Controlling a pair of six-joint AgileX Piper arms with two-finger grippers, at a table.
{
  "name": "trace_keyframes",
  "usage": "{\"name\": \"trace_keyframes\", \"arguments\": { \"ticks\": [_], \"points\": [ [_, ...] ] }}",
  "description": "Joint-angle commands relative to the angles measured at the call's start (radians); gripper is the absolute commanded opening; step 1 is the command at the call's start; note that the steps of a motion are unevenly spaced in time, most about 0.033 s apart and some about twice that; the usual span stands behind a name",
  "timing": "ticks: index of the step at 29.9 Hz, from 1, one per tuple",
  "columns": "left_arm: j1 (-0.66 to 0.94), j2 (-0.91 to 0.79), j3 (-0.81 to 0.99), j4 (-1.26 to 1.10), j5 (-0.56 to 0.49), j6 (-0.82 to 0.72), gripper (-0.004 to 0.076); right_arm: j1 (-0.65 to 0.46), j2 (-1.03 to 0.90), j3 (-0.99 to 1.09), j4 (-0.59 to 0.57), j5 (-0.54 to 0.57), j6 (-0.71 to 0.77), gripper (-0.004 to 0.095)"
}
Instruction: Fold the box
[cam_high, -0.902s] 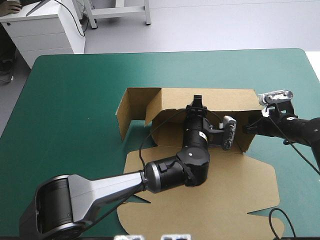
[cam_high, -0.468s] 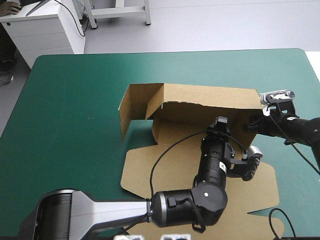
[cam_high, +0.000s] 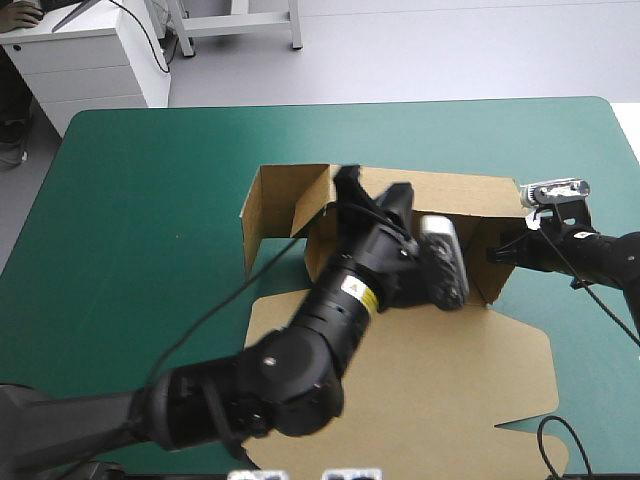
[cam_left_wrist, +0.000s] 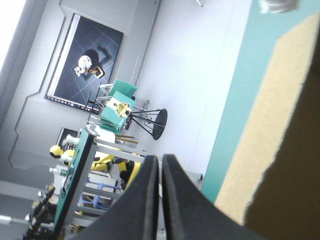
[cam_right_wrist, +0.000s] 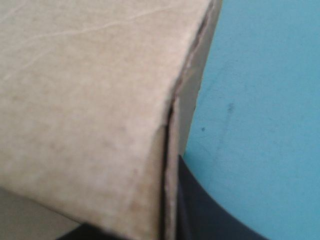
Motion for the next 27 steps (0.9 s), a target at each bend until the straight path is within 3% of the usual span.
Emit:
{"name": "trace_keyframes", "arguments": {
  "ticks": [1, 9, 15, 20, 27],
  "points": [
    [0.072, -0.131, -0.032, -0.004, -0.04, -0.058, 0.0, 0.017, -0.015, -0.064, -0.067, 0.031, 0.043, 0.0001],
    [0.443, -0.281, -0.032, -0.277, -0.161, -0.045, 0.0, 0.14, -0.015, -0.151, -0.234, 0.031, 0.234, 0.0001],
    [0.814, -0.3, -0.032, -0.591, -0.226, 0.084, 0.0, 0.254, -0.015, -0.225, -0.347, 0.077, 0.426, 0.0001],
    [1.134, -0.3, -0.032, -0.986, -0.253, 0.235, 0.0, 0.326, 0.003, -0.349, -0.44, 0.219, 0.584, 0.0001],
    [1.477, -0.3, 0.098, -1.501, -0.251, 0.469, 0.0, 0.338, 0.119, -0.565, -0.436, 0.479, 0.662, 0.0001]
  ]
}}
